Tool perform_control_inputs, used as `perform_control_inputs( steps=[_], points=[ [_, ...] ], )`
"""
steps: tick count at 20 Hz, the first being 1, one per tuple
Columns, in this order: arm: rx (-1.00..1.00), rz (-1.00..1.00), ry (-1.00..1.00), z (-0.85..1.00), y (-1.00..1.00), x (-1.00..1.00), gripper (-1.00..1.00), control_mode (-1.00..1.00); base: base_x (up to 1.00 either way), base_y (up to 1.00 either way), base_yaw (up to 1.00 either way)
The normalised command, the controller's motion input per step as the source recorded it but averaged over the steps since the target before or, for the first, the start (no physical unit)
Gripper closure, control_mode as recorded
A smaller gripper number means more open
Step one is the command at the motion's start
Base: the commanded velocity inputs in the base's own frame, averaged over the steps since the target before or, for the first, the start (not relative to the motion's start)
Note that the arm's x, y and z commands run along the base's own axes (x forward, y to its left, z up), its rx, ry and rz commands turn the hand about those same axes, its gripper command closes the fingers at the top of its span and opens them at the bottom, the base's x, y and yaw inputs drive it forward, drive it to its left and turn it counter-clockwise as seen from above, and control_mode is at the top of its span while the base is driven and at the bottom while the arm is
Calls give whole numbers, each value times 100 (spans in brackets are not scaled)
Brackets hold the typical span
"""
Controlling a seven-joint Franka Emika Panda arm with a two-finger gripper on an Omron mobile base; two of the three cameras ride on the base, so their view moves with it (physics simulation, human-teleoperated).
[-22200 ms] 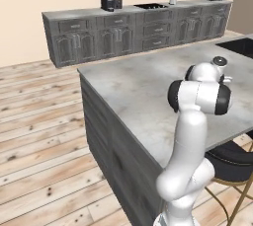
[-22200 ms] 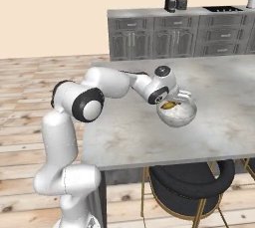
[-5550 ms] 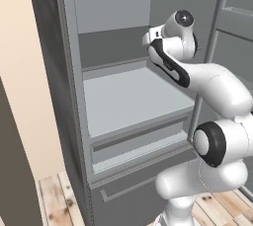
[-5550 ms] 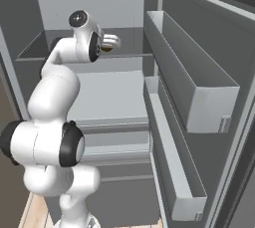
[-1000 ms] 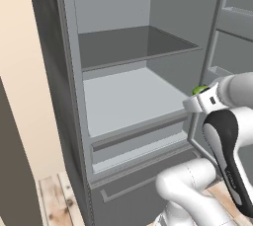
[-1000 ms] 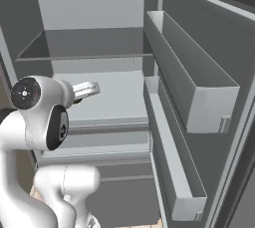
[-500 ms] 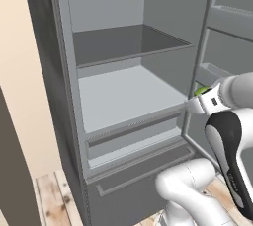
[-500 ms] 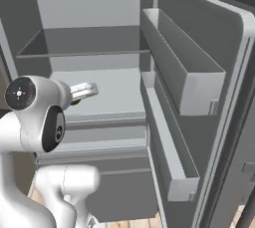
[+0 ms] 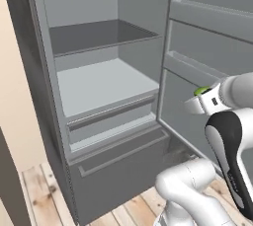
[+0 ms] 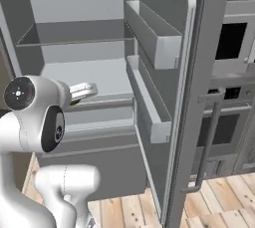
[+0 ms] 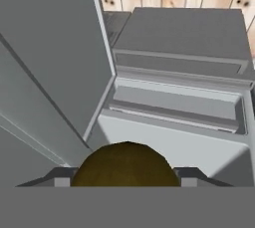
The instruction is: Retrieve the kiwi and banana from the fridge and place them into the bowl on the dining table.
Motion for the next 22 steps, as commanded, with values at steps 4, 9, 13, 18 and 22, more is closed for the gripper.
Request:
perform_control_inputs(
  steps=[4,9,13,18,22],
  points=[
    [0,0,0,0,0,0,100,100,-73,0,-22],
    [0,0,0,0,0,0,100,100,-82,0,-19],
    [0,0,0,0,0,0,100,100,-83,0,-17],
    [0,0,0,0,0,0,100,100,-83,0,-19],
    [0,0,0,0,0,0,100,100,-75,0,-24]
  ],
)
